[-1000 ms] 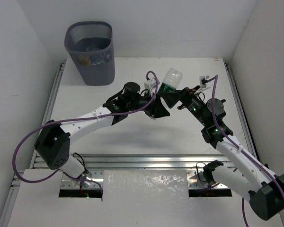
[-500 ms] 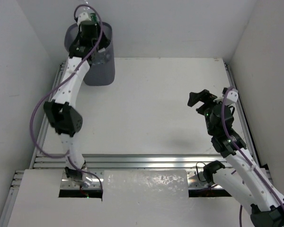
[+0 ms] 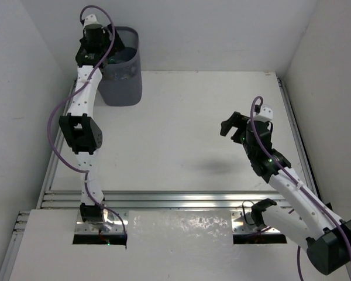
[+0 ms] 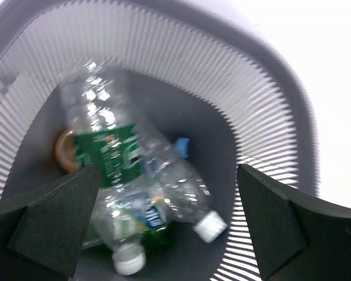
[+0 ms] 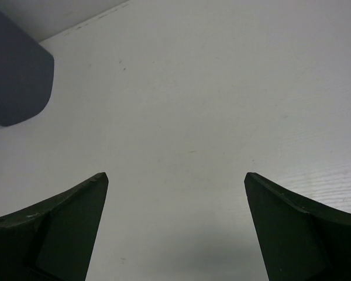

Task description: Put the plastic bottles in the bin

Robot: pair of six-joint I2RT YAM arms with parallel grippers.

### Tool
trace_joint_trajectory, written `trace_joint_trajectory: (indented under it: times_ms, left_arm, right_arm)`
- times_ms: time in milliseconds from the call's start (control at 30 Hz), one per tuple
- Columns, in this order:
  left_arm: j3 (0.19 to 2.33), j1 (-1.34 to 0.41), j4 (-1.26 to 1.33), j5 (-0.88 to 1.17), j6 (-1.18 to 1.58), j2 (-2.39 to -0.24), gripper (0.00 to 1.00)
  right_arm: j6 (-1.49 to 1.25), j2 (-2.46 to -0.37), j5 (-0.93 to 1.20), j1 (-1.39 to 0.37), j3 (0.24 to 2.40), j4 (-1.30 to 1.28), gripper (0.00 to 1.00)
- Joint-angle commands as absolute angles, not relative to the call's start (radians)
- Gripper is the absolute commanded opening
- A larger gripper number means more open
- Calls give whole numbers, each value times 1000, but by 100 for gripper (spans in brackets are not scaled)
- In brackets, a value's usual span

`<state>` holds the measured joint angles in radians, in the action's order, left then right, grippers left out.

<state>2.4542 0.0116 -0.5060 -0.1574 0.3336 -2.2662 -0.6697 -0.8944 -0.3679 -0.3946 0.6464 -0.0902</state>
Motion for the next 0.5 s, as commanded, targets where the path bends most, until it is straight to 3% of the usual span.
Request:
trace_joint_trajectory:
  times_ms: [0,133,200,300,467]
  left_arm:
    - [2476,0,-406,-123,293,-2128,100]
    - [2444,0,-445,-163,295,-2008,100]
    - [2308,0,-443,-157,308,-1864,100]
    - [2016,0,-463,-129,385,-1633,100]
    - [1293,-6,-342,-86,466,-1157,100]
  right_arm:
    - [-640,-916,-342,-393,689,-51,99]
    - [-542,-914,-327,-391,698,-54,99]
    - [-421,-891,-346,-391,703,-70,99]
    - [-332,-858,-425,-391,747,-191,99]
    - [-298,-755,-428,-391,758,-362,99]
